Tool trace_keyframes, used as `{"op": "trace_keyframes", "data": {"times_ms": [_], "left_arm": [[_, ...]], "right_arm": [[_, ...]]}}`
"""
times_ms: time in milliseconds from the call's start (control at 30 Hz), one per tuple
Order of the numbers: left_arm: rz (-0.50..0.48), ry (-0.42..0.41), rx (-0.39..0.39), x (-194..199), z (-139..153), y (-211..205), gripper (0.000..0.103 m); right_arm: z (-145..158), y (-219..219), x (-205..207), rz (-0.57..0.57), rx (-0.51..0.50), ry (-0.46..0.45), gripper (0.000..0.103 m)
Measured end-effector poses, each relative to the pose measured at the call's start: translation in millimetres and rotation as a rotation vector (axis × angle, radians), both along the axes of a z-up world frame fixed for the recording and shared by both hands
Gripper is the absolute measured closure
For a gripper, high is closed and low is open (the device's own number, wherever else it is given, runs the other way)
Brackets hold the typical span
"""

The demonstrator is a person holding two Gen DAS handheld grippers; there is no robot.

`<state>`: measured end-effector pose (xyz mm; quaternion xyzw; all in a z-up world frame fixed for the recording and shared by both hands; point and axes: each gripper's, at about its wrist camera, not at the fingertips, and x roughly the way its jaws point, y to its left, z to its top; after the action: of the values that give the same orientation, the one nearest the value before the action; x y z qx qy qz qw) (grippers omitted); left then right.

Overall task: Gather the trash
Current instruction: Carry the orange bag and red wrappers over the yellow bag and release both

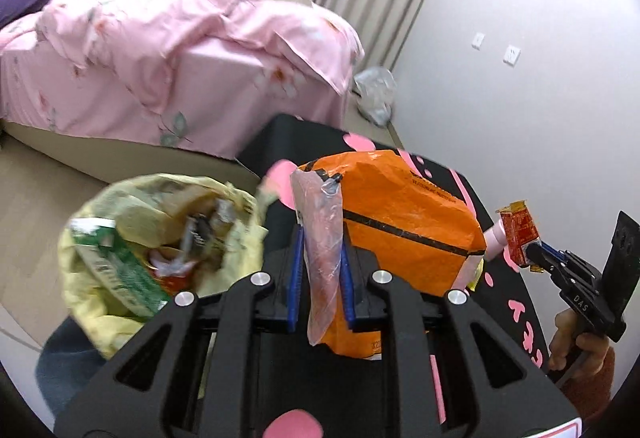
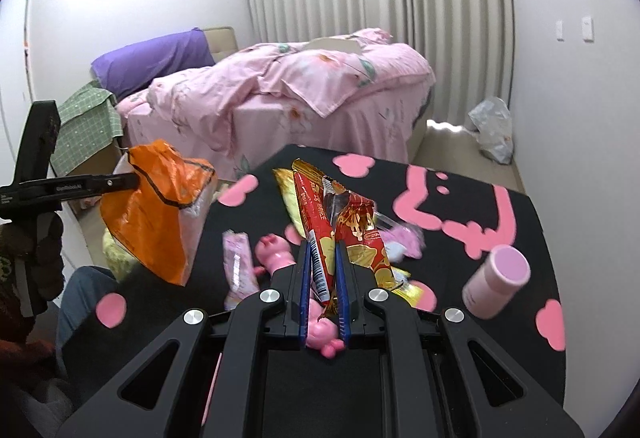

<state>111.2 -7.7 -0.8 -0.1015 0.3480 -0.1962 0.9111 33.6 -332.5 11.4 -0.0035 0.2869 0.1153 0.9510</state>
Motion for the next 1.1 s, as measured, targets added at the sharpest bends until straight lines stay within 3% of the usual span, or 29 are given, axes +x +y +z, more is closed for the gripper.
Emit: {"op": "trace_keyframes", "data": {"times_ms": [300, 600, 767, 1100], "left_arm": [[0.136, -0.033, 0.036, -13, 8, 59, 0.087], [0.256, -0.063, 0.047, -21, 9, 109, 0.087], [0.327, -0.073, 0.080, -15, 6, 128, 0.087], [0.368, -0.094, 0.108, -14, 8, 143, 0.087]], "right_arm": [[28, 59, 11, 0.116, -0.052, -0.043, 0.090], [33, 107, 35, 0.222, -0.054, -0.031, 0.090], [33, 130, 58, 0.272, -0.040, -0.006, 0.090], [27, 175, 84, 0.367, -0.067, -0.001, 0.090]]}}
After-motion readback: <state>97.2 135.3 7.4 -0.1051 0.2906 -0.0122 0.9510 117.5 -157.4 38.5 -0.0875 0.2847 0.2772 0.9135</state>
